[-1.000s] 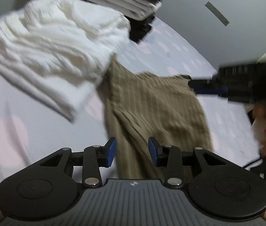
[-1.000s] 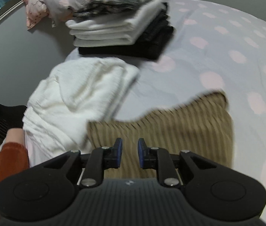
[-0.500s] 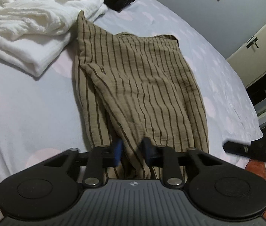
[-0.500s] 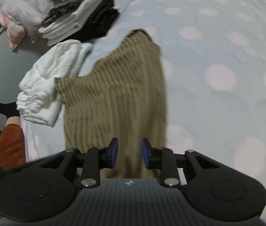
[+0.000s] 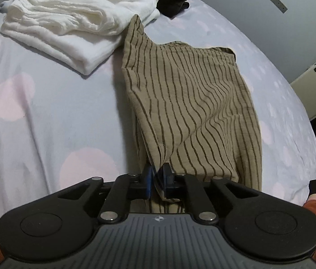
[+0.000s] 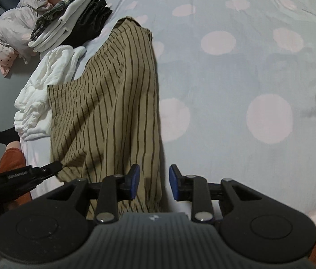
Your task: Fold clothes
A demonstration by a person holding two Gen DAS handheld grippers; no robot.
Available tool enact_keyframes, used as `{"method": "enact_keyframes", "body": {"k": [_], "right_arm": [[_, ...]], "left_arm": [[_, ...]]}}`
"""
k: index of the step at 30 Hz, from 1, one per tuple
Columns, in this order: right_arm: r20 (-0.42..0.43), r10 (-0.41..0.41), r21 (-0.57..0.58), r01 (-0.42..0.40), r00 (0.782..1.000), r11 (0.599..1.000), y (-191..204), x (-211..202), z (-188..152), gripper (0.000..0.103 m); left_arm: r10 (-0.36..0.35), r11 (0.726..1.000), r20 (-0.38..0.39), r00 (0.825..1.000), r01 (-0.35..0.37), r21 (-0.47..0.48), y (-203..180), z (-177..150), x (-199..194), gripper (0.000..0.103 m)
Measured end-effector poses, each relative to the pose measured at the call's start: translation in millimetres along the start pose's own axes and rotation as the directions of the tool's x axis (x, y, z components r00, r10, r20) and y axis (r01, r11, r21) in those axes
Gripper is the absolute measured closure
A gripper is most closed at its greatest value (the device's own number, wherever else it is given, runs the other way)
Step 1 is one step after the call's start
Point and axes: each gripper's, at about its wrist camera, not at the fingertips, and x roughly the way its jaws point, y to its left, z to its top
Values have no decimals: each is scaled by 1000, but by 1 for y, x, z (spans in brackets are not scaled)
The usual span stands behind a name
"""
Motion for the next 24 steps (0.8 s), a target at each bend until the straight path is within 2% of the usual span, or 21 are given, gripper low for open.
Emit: {"method": "enact_keyframes", "body": {"k": [2, 3, 7, 9, 12, 13, 15, 18, 23, 24], "right_arm": [[-1, -5, -18, 5, 1000, 1000, 2, -5, -6, 71], [-4, -14, -30, 14, 1000, 999, 3, -7, -8, 71], [-21, -96, -151, 92, 995, 984, 9, -15, -23, 71], [-29, -136, -248, 125, 990, 961, 17, -14, -32, 71], [-47, -168, -366, 140, 985, 920, 24, -9, -45, 71], [-56, -166, -391, 131, 985, 911, 26, -6, -49, 71], [-67, -154, -418, 112, 986, 901, 27, -2, -52, 71], [-72, -151, -444, 104, 986, 890, 29, 10, -54, 71], [-70, -154, -444, 107, 986, 889, 30, 26, -56, 71], [-68, -145, -440, 101, 987, 893, 31, 27, -56, 75]], "left_arm": [[-4, 1000, -1, 1000, 4, 13, -4, -5, -10, 65], [-10, 1000, -11, 1000, 10, 21, -7, -8, -15, 62], [-27, 999, -121, 992, 32, 43, -16, -26, -18, 59], [-34, 998, -179, 983, 42, 40, -19, -36, -14, 59], [-45, 998, -226, 973, 54, 35, -21, -45, -7, 59], [-41, 998, -238, 970, 52, 39, -22, -46, -5, 60], [-31, 998, -260, 965, 45, 48, -24, -50, -2, 71], [-25, 997, -280, 960, 44, 62, -26, -55, 0, 83], [-42, 996, -289, 956, 62, 59, -26, -57, 2, 90], [-47, 996, -288, 957, 65, 53, -25, -57, 3, 91]]}}
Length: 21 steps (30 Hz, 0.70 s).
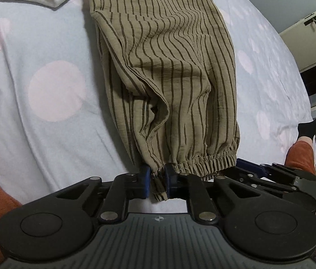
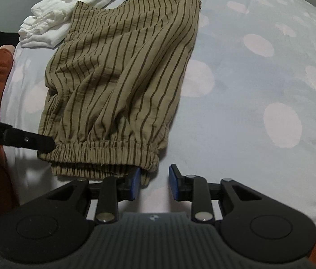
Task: Fold clothes
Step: 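Grasp the elastic leg cuffs with the left gripper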
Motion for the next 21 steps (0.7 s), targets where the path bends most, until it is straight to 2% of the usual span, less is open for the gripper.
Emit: {"method": "enact_keyframes", "body": {"k": [3, 4, 7, 9, 12, 21], "right_arm": [[16, 0, 23, -1, 1000, 1000, 0, -4, 0, 95], [21, -2, 33, 2, 1000, 999, 0, -6, -1, 99], [57, -1, 64, -2, 998, 998, -4, -26, -2, 99], [71, -5, 75, 0, 997, 997, -6, -37, -3, 99], [41, 4, 86, -8, 999, 996, -7, -35, -6, 100], [-69, 36, 150, -26, 997, 988, -12, 0, -14, 103]], "left_arm": [[-23, 1000, 10, 1000, 23, -11, 1, -1, -6, 93], [-38, 999, 15, 999, 38, -13, 0, -2, -10, 94], [-69, 998, 18, 997, 69, 0, -5, -4, -18, 94], [-54, 998, 8, 999, 54, 17, -11, -7, -17, 95], [-21, 1000, -28, 999, 21, 18, -11, -9, -8, 95], [-19, 998, -109, 994, 12, -66, 11, -7, 20, 92]]}}
